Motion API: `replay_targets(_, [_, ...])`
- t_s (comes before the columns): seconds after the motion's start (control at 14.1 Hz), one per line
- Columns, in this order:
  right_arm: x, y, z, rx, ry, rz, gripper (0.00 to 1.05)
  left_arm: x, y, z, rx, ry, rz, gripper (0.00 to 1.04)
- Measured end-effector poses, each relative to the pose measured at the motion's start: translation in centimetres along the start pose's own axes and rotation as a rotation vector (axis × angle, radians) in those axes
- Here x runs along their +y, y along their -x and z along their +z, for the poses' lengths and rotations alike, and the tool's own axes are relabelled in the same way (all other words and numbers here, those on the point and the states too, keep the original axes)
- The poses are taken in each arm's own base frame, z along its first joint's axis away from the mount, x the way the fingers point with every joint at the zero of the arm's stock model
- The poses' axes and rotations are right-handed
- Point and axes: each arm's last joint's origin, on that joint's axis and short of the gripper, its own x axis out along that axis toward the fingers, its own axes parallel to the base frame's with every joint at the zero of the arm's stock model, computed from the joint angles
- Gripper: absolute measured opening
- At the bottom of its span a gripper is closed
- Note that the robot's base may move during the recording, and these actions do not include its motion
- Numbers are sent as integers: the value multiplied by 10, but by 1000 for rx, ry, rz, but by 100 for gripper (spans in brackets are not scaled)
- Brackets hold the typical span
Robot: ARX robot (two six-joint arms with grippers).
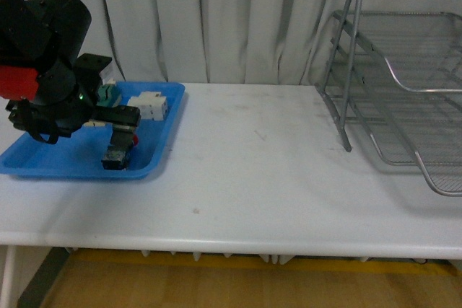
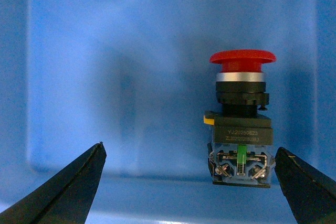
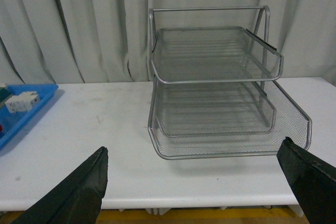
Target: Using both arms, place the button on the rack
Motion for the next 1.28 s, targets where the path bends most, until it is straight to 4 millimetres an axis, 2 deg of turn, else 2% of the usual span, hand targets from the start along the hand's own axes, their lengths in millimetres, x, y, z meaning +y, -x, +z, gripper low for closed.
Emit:
replay_targets(0.14, [0, 0, 0, 0, 0, 0, 98, 2, -8, -4, 17, 43, -38, 98])
replay_targets(0.35, [0, 0, 0, 1, 0, 0, 98, -5, -8, 0, -2, 67, -109, 98])
replay_targets(0.5, [0, 0, 0, 0, 0, 0, 98, -10, -8, 4, -21, 60, -113, 98])
replay_targets(0.78, [0, 0, 0, 0, 0, 0, 98, -13, -26, -6, 17, 45, -69, 98])
replay_targets(0.85, [0, 0, 0, 0, 0, 0, 98, -11, -28, -2, 8, 50, -58, 98])
replay_targets(1.06, [0, 0, 0, 0, 0, 0, 98, -13, -37, -6, 27, 46, -60, 98])
replay_targets(1.14, [0, 0, 0, 1, 0, 0, 98, -14, -41, -9, 39, 44, -57, 93])
replay_targets(1.28, [0, 0, 0, 0, 0, 0, 98, -14, -41, -3, 23, 45, -49, 63])
